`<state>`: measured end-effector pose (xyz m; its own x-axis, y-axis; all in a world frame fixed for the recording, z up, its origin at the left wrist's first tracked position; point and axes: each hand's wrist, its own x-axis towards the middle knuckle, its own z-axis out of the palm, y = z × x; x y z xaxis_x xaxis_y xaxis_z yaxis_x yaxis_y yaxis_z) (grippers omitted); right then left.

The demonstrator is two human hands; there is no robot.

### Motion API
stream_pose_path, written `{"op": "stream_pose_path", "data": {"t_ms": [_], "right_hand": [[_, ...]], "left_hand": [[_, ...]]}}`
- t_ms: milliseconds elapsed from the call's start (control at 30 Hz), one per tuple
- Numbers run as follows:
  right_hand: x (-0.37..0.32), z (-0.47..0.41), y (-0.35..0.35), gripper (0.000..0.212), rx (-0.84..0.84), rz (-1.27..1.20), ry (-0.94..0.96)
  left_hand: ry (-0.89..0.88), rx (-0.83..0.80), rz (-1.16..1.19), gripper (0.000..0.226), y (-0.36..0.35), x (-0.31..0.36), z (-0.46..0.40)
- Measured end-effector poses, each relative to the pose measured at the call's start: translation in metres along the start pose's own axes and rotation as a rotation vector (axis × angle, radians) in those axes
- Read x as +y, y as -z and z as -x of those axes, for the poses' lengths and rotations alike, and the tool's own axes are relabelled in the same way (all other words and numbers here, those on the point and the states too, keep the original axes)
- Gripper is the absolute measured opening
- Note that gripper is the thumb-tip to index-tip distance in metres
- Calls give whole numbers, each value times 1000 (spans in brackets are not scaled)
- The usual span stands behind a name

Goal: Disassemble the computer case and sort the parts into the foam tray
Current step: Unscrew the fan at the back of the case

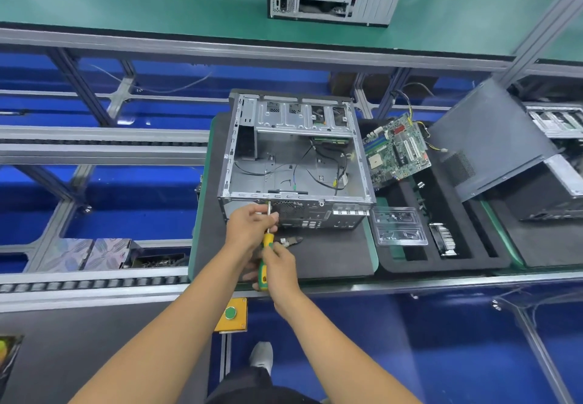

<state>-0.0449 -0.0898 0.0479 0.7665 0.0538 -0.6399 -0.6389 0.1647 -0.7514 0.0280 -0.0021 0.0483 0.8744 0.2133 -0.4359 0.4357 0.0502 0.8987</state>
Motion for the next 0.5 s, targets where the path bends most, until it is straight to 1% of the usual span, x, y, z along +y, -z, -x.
{"op": "stream_pose_path", "data": {"t_ms": [100, 133, 200, 300, 400, 433, 500], "right_hand": [[-1, 2, 5, 38, -85, -90, -118], [-1, 1, 7, 39, -98, -112, -125], [-3, -1, 11, 35, -102, -137, -118], [-7, -5, 11, 20, -52, -116, -76], [-5, -9, 8, 11, 28, -72, -14], [-3, -10, 6, 13, 65, -33, 8], [0, -12, 1, 25, 164, 102, 66]], "left_hand": [[92, -37, 105, 25, -1, 2, 2], [116, -51, 134, 23, -2, 4, 2], [150, -72, 186, 23, -3, 7, 3], [187, -89, 230, 24, -4, 9, 4], [167, -101, 255, 21, -3, 8, 3], [148, -100, 244, 18, -3, 7, 3], [122, -91, 213, 15, -2, 6, 5]]}}
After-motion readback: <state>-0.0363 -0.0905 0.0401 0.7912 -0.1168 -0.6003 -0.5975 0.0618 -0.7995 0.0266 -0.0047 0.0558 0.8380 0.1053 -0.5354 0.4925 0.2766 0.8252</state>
